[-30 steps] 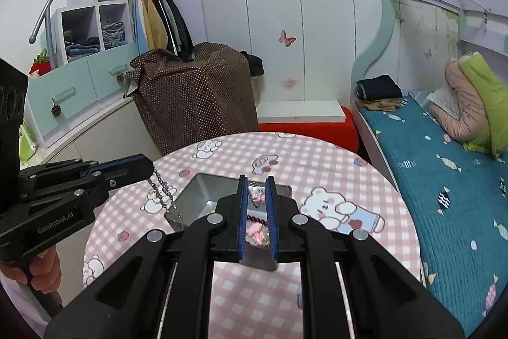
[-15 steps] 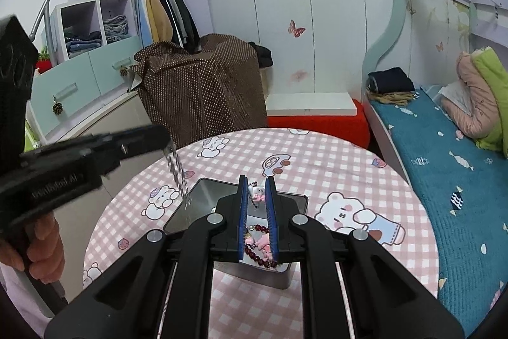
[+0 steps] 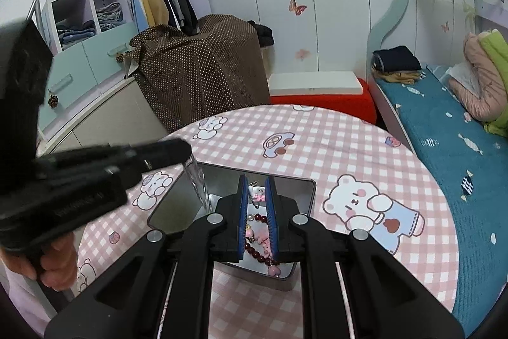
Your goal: Organize jewelry
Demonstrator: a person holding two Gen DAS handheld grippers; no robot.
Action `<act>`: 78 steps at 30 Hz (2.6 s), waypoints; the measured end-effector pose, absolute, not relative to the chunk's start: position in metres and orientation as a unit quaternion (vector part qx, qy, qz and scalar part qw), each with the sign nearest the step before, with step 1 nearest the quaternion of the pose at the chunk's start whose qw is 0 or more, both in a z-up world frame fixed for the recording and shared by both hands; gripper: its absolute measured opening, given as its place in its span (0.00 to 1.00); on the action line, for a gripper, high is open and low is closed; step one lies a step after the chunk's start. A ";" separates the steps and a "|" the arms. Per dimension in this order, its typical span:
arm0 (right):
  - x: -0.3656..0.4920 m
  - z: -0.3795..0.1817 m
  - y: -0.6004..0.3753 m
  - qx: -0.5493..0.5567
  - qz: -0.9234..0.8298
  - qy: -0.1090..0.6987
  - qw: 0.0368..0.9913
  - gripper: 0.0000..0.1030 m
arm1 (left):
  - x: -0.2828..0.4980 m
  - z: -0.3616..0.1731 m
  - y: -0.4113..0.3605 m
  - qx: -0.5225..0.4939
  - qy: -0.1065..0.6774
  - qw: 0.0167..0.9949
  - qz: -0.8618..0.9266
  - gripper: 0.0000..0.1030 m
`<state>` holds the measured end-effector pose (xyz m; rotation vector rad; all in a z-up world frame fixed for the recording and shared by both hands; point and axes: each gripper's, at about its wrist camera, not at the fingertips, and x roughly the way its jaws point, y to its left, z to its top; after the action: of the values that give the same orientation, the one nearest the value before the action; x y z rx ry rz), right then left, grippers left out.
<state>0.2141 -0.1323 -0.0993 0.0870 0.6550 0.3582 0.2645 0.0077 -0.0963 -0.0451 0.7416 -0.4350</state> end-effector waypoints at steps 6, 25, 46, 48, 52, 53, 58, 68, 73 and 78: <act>0.218 -0.101 -0.132 0.043 0.177 0.325 0.928 0.11 | 0.265 -0.115 0.014 -0.022 0.377 0.906 -0.192 0.42; 0.207 -0.087 -0.154 0.072 0.135 0.309 0.938 0.71 | 0.246 -0.116 0.034 0.002 0.365 0.920 -0.140 0.87; 0.109 -0.039 -0.165 0.054 0.061 0.161 0.984 0.93 | 0.149 -0.060 0.019 0.032 0.233 0.968 -0.093 0.94; 0.099 -0.035 -0.169 0.060 0.053 0.145 0.986 0.93 | 0.137 -0.054 0.018 0.028 0.221 0.971 -0.092 0.94; 0.084 -0.030 -0.170 0.060 0.056 0.129 0.988 0.93 | 0.120 -0.042 0.014 0.032 0.204 0.974 -0.087 0.94; 0.080 -0.029 -0.170 0.057 0.054 0.124 0.989 0.93 | 0.115 -0.039 0.014 0.033 0.200 0.976 -0.085 0.94; 0.065 -0.024 -0.166 0.048 0.053 0.109 0.991 0.93 | 0.096 -0.028 0.014 0.022 0.186 0.979 -0.083 0.94; 0.045 -0.016 -0.160 0.045 0.066 0.096 0.992 0.93 | 0.064 -0.014 0.013 0.021 0.148 0.986 -0.077 0.95; 0.042 -0.017 -0.160 0.052 0.070 0.099 0.991 0.93 | 0.056 -0.015 0.011 0.022 0.142 0.987 -0.076 0.95; 0.040 -0.017 -0.161 0.056 0.072 0.101 0.991 0.93 | 0.052 -0.016 0.008 0.020 0.140 0.987 -0.070 0.95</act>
<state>0.0402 -0.1606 -0.0169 0.1130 0.2017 0.1444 0.0518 0.0083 -0.0160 0.0402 0.2822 -0.1400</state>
